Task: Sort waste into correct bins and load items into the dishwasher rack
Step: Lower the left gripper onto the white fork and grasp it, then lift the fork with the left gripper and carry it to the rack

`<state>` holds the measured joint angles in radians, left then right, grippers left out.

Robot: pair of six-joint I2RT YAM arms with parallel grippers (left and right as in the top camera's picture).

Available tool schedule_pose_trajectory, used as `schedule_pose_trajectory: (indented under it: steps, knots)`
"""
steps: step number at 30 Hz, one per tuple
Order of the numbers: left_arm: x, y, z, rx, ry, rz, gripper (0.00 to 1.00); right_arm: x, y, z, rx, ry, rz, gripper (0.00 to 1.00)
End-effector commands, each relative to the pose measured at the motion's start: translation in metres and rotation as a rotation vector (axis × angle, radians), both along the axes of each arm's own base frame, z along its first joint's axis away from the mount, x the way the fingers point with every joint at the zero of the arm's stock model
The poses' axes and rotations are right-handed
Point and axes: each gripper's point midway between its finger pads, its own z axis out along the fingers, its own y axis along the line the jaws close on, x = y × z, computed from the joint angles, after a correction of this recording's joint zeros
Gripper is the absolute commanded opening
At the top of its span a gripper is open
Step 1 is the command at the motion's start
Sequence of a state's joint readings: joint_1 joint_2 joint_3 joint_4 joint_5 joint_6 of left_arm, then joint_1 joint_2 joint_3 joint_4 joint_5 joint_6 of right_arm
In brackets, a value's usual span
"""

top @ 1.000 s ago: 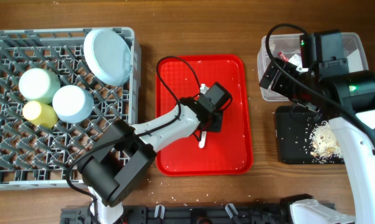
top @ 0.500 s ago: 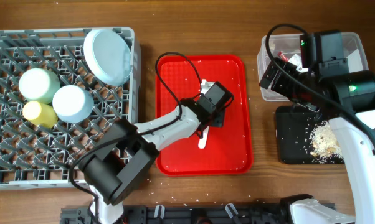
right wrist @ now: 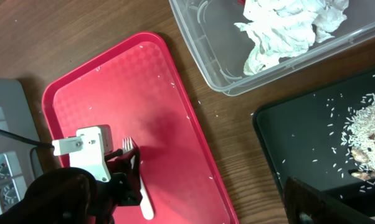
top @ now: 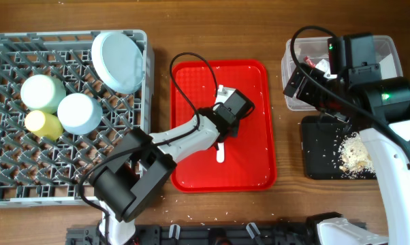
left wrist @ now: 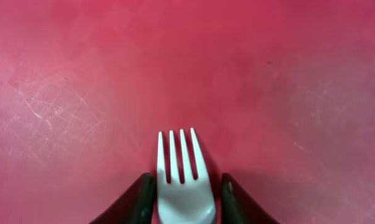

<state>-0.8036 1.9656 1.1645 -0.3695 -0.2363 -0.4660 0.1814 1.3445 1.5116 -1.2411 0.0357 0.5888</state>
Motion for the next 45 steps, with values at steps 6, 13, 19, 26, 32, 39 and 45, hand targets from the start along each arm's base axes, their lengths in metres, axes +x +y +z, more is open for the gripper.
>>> schedule_pose_trajectory:
  steps: [6,13,19,26,32,39,45]
  knots:
    - [-0.054,-0.004,-0.051,-0.050,0.277,-0.072,0.23,0.003,-0.003,-0.001,-0.023,0.001,-0.002,1.00]
    - [-0.055,-0.004,-0.045,-0.057,0.279,-0.067,0.11,0.003,-0.003,-0.001,-0.022,0.001,-0.002,0.99]
    - [-0.053,-0.006,-0.028,-0.079,0.256,-0.071,0.10,0.003,-0.003,-0.001,-0.023,0.001,-0.002,1.00]
    - [-0.053,-0.005,-0.006,-0.095,0.237,-0.074,0.10,0.003,-0.003,-0.001,-0.022,0.001,-0.002,1.00]
    - [-0.048,0.004,0.027,-0.128,0.203,-0.053,0.11,0.003,-0.003,-0.001,-0.023,0.001,-0.002,1.00]
    - [-0.028,0.048,0.081,-0.149,0.124,-0.018,0.14,0.003,-0.003,-0.001,-0.022,0.001,-0.002,1.00]
    - [0.010,0.148,0.150,-0.126,-0.070,0.158,0.15,0.003,-0.003,-0.001,-0.022,0.001,-0.002,1.00]
